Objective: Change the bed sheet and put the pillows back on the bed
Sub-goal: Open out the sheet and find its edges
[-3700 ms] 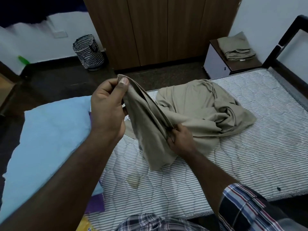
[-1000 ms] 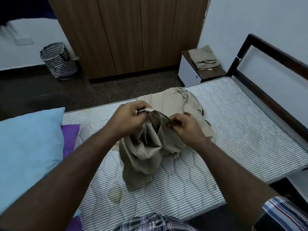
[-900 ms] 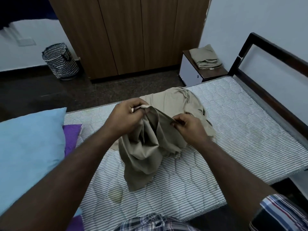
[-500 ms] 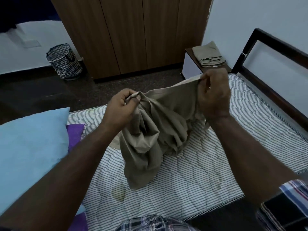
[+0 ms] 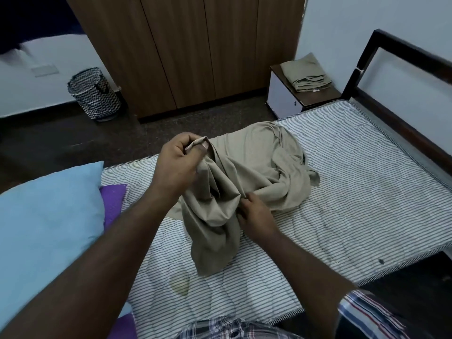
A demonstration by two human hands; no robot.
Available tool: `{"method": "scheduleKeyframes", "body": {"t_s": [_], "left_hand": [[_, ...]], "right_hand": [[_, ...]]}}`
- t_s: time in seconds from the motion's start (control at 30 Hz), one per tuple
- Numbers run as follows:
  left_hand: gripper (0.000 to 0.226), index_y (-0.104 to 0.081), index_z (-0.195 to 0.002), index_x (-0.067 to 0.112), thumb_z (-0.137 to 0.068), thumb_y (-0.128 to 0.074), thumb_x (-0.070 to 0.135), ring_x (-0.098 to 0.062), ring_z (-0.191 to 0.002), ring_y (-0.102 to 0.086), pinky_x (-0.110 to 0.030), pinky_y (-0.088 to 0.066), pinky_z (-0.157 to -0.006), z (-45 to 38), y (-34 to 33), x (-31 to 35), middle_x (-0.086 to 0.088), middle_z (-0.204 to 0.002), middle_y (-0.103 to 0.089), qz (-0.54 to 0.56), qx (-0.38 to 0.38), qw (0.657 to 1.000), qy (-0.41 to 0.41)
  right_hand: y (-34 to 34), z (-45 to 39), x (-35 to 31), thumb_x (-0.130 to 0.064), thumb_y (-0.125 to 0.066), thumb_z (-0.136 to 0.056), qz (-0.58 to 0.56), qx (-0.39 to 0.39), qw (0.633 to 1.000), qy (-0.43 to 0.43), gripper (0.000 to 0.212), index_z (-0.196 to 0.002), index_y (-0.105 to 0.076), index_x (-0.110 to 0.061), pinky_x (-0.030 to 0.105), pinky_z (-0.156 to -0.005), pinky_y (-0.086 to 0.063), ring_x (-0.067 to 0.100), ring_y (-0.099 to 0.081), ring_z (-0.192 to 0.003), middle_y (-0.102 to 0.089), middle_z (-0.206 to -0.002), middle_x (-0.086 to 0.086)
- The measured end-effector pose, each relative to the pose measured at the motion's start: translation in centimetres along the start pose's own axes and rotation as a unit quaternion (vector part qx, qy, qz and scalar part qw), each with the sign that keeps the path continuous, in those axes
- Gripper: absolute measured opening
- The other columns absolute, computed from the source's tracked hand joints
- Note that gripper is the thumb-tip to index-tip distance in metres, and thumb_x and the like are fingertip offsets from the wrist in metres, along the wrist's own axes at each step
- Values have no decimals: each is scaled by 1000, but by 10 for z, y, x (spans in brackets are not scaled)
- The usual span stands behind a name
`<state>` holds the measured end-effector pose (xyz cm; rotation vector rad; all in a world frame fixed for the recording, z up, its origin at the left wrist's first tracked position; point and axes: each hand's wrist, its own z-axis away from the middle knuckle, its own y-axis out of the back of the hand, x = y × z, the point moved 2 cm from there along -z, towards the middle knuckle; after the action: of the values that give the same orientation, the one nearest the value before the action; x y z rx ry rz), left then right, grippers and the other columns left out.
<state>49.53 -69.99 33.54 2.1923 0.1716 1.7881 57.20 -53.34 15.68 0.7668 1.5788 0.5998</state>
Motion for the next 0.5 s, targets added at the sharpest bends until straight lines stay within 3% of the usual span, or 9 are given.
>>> {"method": "scheduleKeyframes", "body": {"t_s": [0.07,0.17,0.27,0.37,0.43,0.5], "left_hand": [[19,-66,-79,17,-95,-62,8,-2,-69,-54,-18,-44,-64,3,3,3,6,-75,-60,5,4,1000,-2],[13,-68,-84,11,-96,-62,10,-5,-72,-55,-18,-46,-65,9,11,6,2,-78,-61,14,14,1000,2],[11,-68,-86,12,-96,-63,12,-8,-73,-55,-23,-47,-68,14,22,5,0,-77,-61,30,18,999,11],[11,-68,-89,9,-93,-63,18,-18,-76,-54,-35,-47,-72,16,32,1,-8,-79,-60,51,19,998,23],[10,-68,-87,12,-93,-63,16,-20,-76,-54,-37,-46,-73,18,37,-1,-9,-79,-60,65,25,997,34],[11,-68,-84,17,-93,-63,17,-20,-76,-55,-38,-46,-74,21,40,-1,-7,-78,-61,83,30,995,43]], "right_hand": [[-7,-5,-1,-25,-60,-84,39,3,999,-16,28,-103,-67,-6,45,-73,-55,35,-60,-85,-59,-103,15],[-10,-23,-1,-39,-50,-85,54,18,996,-66,50,-114,-61,0,50,-84,-53,44,-57,-100,-55,-119,24],[-9,-44,-2,-46,-44,-88,29,33,993,-106,56,-109,-58,4,53,-93,-48,48,-54,-110,-49,-131,31],[-3,-57,-13,-60,-34,-83,14,31,995,-97,73,-112,-59,3,52,-100,-44,48,-49,-119,-43,-141,30],[-4,-60,-21,-68,-30,-75,13,7,995,-95,86,-119,-57,1,48,-104,-41,44,-44,-126,-36,-148,26],[-7,-61,-27,-68,-30,-73,3,38,995,-95,87,-117,-57,1,49,-102,-42,44,-46,-123,-41,-143,26]]}}
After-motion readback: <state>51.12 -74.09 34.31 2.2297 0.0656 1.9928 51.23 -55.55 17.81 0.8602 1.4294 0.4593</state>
